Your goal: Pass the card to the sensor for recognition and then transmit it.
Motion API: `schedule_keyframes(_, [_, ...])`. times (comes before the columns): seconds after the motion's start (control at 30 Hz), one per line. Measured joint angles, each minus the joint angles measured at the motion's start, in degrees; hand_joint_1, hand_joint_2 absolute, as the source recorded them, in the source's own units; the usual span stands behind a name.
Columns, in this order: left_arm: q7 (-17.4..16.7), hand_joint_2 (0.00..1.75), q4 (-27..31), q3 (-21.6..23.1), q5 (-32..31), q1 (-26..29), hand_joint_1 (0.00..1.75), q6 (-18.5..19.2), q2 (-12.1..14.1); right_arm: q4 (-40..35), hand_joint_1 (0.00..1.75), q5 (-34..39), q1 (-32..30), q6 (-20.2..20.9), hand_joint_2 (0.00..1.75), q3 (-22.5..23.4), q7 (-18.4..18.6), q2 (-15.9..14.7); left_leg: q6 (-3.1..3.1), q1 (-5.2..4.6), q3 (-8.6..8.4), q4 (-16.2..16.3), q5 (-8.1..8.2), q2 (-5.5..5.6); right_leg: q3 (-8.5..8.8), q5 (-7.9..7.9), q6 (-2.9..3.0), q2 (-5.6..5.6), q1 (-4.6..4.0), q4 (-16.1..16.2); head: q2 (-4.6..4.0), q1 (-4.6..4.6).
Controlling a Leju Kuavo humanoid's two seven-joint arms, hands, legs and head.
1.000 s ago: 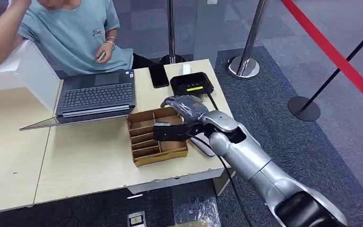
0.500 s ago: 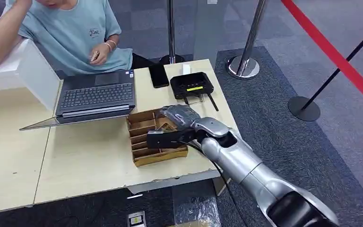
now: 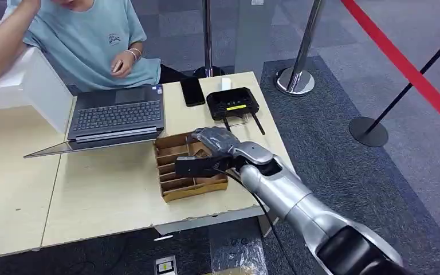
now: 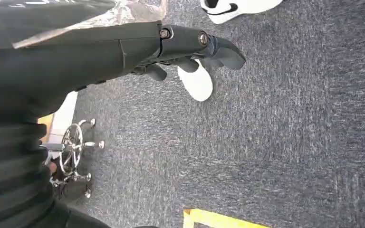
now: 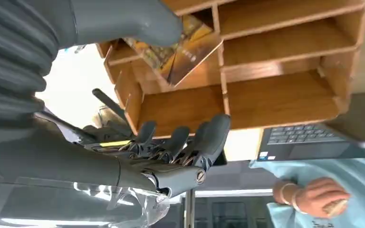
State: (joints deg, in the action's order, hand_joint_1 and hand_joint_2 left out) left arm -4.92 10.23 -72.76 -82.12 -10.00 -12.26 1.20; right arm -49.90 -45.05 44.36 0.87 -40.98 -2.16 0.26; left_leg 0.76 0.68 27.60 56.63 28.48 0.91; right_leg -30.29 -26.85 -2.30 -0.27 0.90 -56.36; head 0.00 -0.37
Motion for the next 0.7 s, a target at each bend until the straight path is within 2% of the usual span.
schedule_keyframes(0.7, [0.2,1.75,0.0,0.0,0.4,0.0,0.0,0.0,-0.1,5.2,0.56,-1.4,2.9,-0.9,1.75,0.1,0.9,-0.2,0.0,0.0,-0.01,0.0,0.0,0.0,-0.01,0.0,0.0,0.0,0.0,0.0,0.0,0.0])
